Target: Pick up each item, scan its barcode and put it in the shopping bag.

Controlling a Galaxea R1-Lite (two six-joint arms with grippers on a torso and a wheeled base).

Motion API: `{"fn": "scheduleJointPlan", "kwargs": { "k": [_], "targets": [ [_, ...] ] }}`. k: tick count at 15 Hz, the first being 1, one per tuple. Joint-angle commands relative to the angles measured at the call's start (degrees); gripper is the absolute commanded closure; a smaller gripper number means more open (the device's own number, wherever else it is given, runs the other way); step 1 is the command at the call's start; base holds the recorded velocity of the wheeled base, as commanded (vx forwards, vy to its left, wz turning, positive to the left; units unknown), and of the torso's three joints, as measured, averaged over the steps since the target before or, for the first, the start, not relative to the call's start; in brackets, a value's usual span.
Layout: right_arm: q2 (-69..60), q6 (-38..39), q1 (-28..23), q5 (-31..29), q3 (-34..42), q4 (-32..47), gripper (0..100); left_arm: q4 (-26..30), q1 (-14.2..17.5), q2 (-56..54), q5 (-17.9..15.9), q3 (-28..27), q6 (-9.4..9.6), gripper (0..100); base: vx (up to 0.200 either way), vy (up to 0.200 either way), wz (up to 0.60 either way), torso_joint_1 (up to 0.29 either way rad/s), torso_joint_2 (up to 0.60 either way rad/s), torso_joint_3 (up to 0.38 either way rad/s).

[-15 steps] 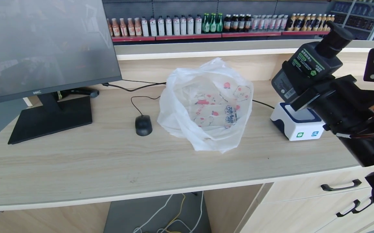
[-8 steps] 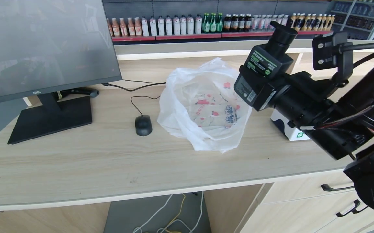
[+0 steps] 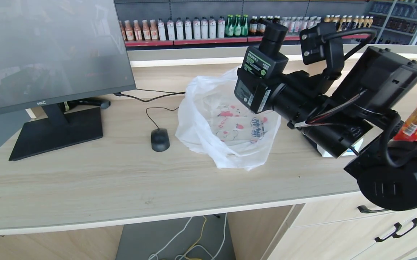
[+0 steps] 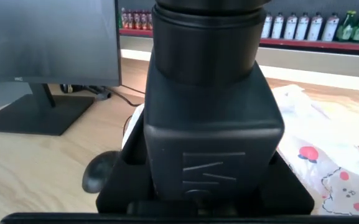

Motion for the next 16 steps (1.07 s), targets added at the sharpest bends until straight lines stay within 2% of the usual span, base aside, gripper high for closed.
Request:
{"fn": "scheduleJointPlan", "kwargs": {
  "k": [1,5,8,12,16],
  "targets": [
    [6.2,0.0,0.7,0.1,-4.4,-0.1,100,0.0,0.0,0.0,0.0,0.0,-0.01,0,0.0,0.0,0.0,0.0,0.0,0.0],
    [12.1,4.1,0.5,0.4,-14.3,3.1,100,0.0,0.0,0.0,0.0,0.0,-0.01,0,0.0,0.0,0.0,0.0,0.0,0.0],
    [14.4,4.5,-0.9,0.5,-18.6,7.2,100,0.0,0.0,0.0,0.0,0.0,-0.01,0,0.0,0.0,0.0,0.0,0.0,0.0],
    [18.1,4.4,-3.9,0.2,-21.0,7.4,100,0.0,0.0,0.0,0.0,0.0,-0.01,0,0.0,0.0,0.0,0.0,0.0,0.0],
    [22.2,4.5,-4.8,0.4,-28.0,10.8,100,0.0,0.0,0.0,0.0,0.0,-0.01,0,0.0,0.0,0.0,0.0,0.0,0.0]
  ]
}}
